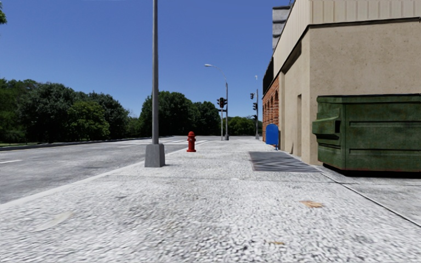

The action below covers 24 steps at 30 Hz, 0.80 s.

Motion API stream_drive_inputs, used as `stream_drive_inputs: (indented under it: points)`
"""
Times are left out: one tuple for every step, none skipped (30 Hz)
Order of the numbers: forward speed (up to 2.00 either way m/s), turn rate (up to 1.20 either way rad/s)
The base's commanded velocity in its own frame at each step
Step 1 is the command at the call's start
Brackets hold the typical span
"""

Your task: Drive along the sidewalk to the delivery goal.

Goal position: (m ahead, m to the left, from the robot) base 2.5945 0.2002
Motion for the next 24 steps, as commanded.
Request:
stream_drive_inputs:
  points:
    - [2.00, 0.00]
    - [2.00, 0.00]
    - [2.00, 0.00]
    - [2.00, 0.00]
    - [2.00, 0.00]
    - [2.00, 0.00]
    - [2.00, 0.00]
    - [2.00, 0.00]
    - [2.00, 0.00]
    - [2.00, 0.00]
    - [2.00, 0.00]
    - [2.00, 0.00]
    - [2.00, 0.00]
    - [2.00, 0.00]
    - [2.00, 0.00]
    - [2.00, 0.00]
    - [2.00, 0.00]
    - [2.00, 0.00]
    - [2.00, 0.11]
    - [1.97, 0.17]
    - [1.97, 0.17]
    - [1.86, 0.19]
    - [1.74, 0.20]
    - [1.65, 0.21]
